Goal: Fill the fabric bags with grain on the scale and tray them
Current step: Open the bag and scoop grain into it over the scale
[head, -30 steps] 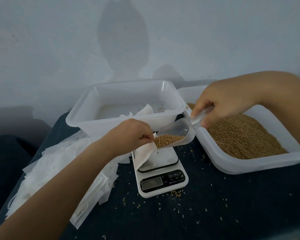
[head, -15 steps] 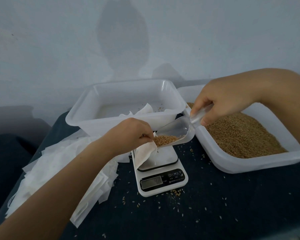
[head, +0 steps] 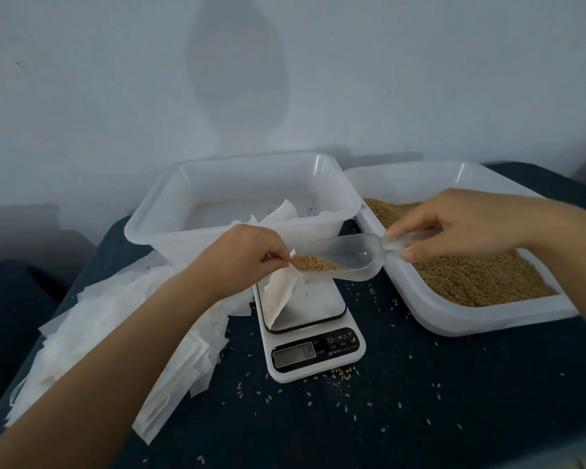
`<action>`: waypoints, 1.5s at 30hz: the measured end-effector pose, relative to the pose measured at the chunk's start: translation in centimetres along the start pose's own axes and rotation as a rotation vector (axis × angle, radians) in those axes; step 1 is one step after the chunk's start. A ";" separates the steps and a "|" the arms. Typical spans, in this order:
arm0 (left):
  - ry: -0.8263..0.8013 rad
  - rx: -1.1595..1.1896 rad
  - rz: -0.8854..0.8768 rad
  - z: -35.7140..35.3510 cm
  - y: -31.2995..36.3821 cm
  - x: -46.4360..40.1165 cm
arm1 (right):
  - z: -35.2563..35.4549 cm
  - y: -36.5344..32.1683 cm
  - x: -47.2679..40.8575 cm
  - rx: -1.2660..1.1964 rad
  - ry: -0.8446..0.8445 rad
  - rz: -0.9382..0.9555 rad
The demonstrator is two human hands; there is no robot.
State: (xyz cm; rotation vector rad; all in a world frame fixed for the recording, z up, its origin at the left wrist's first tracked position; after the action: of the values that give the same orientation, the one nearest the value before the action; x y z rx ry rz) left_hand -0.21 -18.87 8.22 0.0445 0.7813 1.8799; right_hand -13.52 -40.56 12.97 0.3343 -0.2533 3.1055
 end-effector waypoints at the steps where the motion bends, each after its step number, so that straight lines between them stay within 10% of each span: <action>1: 0.014 0.014 0.010 0.2 -0.2 0.1 | -0.3 0.5 0.2 -0.052 0.030 0.003; 17: 0.062 0.025 0.029 -3.0 -0.5 -0.8 | -4.6 2.3 -0.5 -0.405 0.354 -0.001; 45: 0.097 0.040 0.061 -3.1 -1.1 -0.4 | -5.5 2.7 -0.1 -0.407 0.335 0.008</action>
State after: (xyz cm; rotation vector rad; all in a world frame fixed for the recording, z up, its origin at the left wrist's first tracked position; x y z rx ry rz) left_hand -0.33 -20.51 5.33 0.0024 0.8930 1.9355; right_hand -14.64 -42.36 7.20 -0.1911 -0.8514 2.9459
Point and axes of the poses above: each hand's wrist, its own x-axis away from the middle knuckle, its own z-axis out of the back of the hand, y = z × x, the point moved 4 cm from there along -x, towards the middle knuckle, and after that the axes turned 15 degrees about x, right-handed, at the moved point
